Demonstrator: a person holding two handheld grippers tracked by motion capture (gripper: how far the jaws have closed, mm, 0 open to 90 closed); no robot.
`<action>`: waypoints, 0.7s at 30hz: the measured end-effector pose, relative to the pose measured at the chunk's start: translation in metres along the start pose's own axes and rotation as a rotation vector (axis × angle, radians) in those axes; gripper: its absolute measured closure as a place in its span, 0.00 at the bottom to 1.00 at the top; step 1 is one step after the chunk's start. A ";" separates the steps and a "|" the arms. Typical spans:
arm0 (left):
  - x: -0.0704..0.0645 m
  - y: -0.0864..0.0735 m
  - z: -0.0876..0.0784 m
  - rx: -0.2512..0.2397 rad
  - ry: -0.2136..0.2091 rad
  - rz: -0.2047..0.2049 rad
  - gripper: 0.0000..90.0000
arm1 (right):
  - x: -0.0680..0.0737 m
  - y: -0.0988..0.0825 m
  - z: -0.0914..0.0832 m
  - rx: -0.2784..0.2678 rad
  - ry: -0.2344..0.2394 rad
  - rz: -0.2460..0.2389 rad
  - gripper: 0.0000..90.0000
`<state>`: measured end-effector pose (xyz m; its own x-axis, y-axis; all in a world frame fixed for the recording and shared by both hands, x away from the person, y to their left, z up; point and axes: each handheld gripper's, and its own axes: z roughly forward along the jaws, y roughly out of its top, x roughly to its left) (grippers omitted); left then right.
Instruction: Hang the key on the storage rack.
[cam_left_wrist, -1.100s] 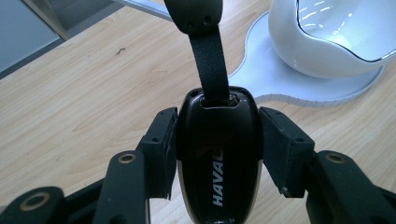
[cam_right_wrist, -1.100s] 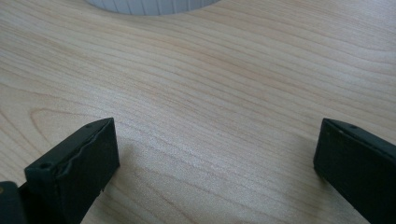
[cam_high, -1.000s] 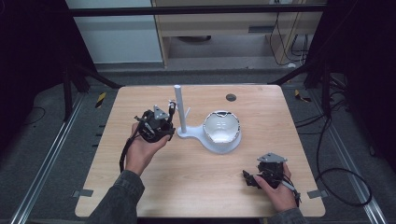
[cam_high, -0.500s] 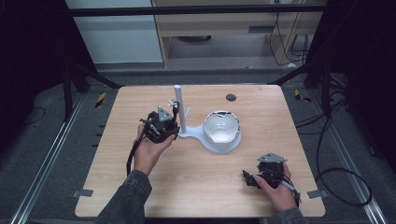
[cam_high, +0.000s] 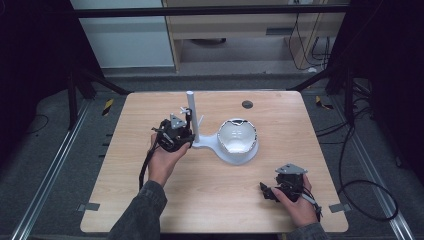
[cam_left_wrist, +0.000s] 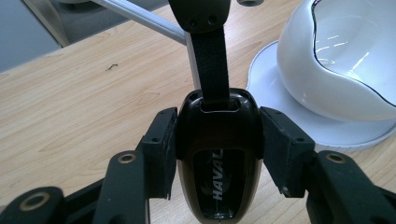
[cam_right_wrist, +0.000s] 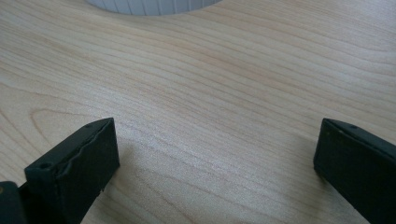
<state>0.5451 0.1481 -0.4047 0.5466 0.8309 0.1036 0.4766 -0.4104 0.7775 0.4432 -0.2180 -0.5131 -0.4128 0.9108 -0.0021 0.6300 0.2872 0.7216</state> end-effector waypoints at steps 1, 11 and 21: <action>0.000 0.000 0.001 -0.001 0.004 0.001 0.54 | 0.000 0.000 0.000 0.000 0.000 0.000 0.00; 0.003 -0.003 0.005 -0.032 0.009 -0.040 0.54 | 0.000 0.000 0.000 0.000 0.000 0.001 0.01; 0.002 -0.006 0.008 -0.058 0.000 -0.058 0.54 | 0.000 0.000 0.000 0.000 0.000 0.000 0.01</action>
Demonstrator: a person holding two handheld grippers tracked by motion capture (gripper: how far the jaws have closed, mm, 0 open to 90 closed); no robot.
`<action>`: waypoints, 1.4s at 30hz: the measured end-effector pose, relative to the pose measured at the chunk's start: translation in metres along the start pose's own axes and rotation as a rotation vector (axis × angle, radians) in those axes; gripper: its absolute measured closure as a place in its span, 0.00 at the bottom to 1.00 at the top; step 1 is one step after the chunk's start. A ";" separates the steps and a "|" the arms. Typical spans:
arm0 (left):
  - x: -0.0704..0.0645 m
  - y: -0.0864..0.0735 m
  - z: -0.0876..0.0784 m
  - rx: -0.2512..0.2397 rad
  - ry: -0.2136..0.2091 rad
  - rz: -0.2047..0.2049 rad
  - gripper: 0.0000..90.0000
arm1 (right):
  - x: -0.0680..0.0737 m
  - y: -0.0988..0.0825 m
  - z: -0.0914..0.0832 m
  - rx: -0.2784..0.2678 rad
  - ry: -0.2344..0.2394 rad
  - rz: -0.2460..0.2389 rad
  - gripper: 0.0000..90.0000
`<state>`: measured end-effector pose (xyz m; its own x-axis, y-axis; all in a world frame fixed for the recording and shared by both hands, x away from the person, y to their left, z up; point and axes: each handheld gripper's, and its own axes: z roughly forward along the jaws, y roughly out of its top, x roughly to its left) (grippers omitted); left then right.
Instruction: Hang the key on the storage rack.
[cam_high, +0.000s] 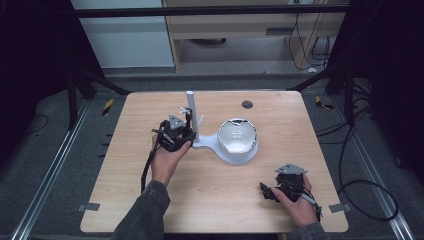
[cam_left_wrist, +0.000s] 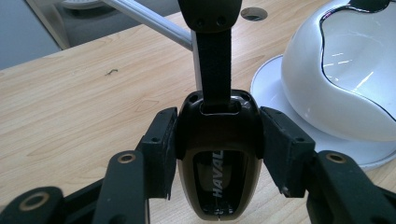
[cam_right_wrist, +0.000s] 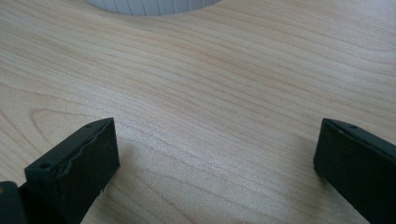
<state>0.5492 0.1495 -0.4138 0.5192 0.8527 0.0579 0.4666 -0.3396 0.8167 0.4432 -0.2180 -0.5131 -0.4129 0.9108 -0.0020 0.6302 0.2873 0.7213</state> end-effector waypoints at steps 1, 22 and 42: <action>0.000 0.000 0.000 0.000 -0.002 -0.001 0.54 | 0.000 0.000 0.000 0.000 0.000 0.000 0.01; 0.000 -0.003 -0.015 -0.024 -0.020 0.005 0.48 | 0.000 0.000 0.000 0.000 -0.001 -0.002 0.01; 0.019 -0.032 -0.046 0.084 -0.051 0.067 0.10 | 0.000 0.000 0.000 -0.001 -0.001 -0.002 0.01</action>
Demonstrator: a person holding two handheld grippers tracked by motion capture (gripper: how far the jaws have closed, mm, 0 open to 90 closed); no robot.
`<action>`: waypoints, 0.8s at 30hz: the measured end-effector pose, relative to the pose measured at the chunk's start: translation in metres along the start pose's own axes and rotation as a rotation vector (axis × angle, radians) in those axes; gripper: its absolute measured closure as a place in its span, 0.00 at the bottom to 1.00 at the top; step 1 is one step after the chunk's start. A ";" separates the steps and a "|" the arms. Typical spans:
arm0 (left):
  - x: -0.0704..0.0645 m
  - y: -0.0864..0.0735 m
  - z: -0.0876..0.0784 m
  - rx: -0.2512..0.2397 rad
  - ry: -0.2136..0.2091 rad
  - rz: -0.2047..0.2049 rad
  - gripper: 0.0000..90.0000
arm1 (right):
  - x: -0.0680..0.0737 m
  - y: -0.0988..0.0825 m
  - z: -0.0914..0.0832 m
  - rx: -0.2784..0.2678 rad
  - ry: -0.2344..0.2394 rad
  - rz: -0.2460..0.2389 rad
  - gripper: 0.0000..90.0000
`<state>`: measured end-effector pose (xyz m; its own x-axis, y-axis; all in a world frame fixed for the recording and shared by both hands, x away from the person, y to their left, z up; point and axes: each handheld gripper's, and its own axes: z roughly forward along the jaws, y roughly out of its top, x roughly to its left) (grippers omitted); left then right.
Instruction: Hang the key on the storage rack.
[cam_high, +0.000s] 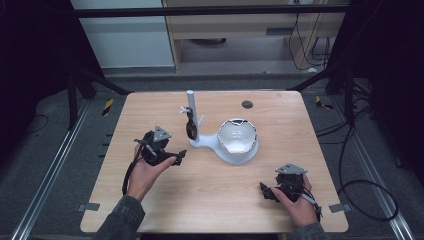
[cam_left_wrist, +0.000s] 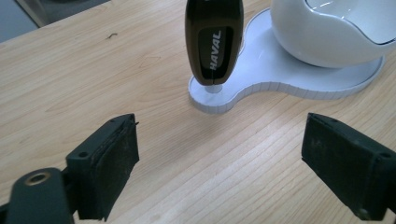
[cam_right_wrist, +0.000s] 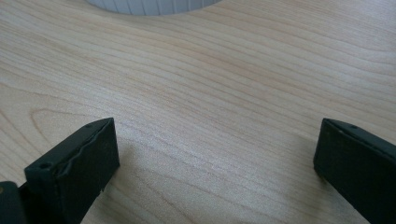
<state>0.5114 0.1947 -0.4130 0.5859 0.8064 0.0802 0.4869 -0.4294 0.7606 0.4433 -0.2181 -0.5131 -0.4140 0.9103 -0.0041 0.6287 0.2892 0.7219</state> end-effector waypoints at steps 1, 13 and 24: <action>0.001 -0.001 -0.001 0.001 0.000 0.001 0.10 | 0.000 0.000 0.000 0.000 0.001 0.000 0.00; 0.014 -0.033 -0.003 0.062 0.003 0.019 0.06 | 0.000 0.000 0.000 0.000 0.000 0.000 0.01; 0.034 -0.074 -0.010 0.079 0.064 -0.047 0.08 | 0.000 0.000 0.000 0.000 0.000 0.000 0.01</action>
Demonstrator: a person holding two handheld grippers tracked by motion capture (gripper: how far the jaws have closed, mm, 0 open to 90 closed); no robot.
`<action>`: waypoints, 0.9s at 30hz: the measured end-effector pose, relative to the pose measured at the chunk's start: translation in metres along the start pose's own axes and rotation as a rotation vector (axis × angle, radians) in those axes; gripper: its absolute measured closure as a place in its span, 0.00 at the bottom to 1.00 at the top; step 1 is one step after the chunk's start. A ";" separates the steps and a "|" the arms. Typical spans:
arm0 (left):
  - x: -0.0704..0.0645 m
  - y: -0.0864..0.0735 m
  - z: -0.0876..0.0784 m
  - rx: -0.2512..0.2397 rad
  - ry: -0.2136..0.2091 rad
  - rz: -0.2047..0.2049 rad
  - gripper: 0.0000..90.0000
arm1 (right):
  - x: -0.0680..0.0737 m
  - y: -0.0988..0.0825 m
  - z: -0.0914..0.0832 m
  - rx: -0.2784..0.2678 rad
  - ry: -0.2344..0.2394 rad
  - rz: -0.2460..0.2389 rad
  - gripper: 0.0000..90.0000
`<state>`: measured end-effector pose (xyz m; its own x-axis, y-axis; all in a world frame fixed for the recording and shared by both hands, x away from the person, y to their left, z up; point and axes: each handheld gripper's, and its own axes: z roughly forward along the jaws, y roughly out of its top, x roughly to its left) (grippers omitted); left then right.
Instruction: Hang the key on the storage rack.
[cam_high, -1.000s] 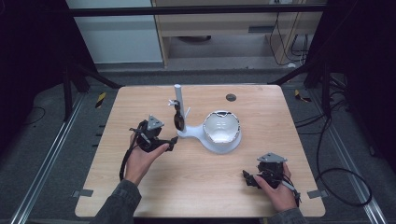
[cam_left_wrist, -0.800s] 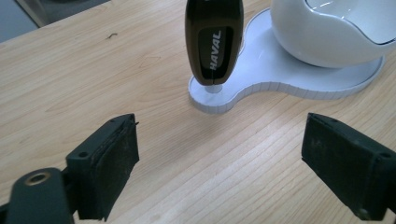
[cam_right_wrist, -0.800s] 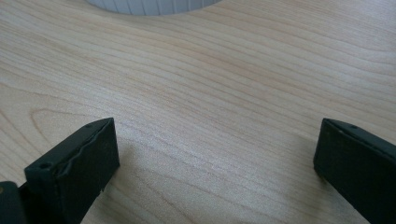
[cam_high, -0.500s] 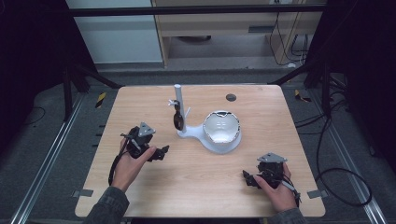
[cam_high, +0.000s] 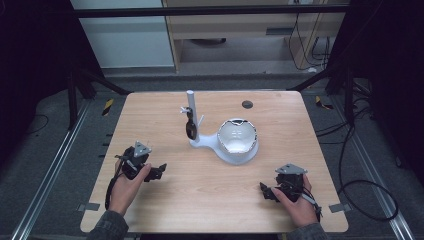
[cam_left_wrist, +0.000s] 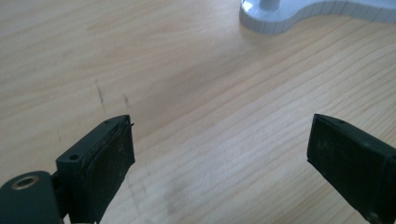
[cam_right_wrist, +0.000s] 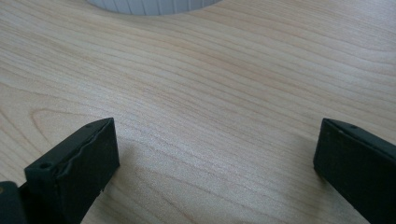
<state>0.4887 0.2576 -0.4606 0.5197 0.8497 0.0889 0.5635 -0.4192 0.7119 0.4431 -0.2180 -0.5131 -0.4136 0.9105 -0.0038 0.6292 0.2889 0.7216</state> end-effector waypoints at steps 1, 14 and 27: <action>0.002 -0.005 0.001 0.007 0.000 -0.003 0.08 | 0.000 0.000 0.000 0.000 0.000 0.000 0.01; 0.024 -0.038 0.006 0.039 0.034 -0.056 0.07 | 0.000 0.000 0.000 0.000 0.000 0.001 0.01; 0.038 -0.058 0.013 -0.003 0.018 -0.108 0.05 | 0.000 0.000 0.000 0.000 0.000 0.000 0.01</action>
<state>0.4841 0.3100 -0.5076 0.4444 0.8955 0.0245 0.6137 -0.3243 0.7199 0.4431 -0.2180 -0.5131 -0.4136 0.9104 -0.0045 0.6292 0.2894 0.7214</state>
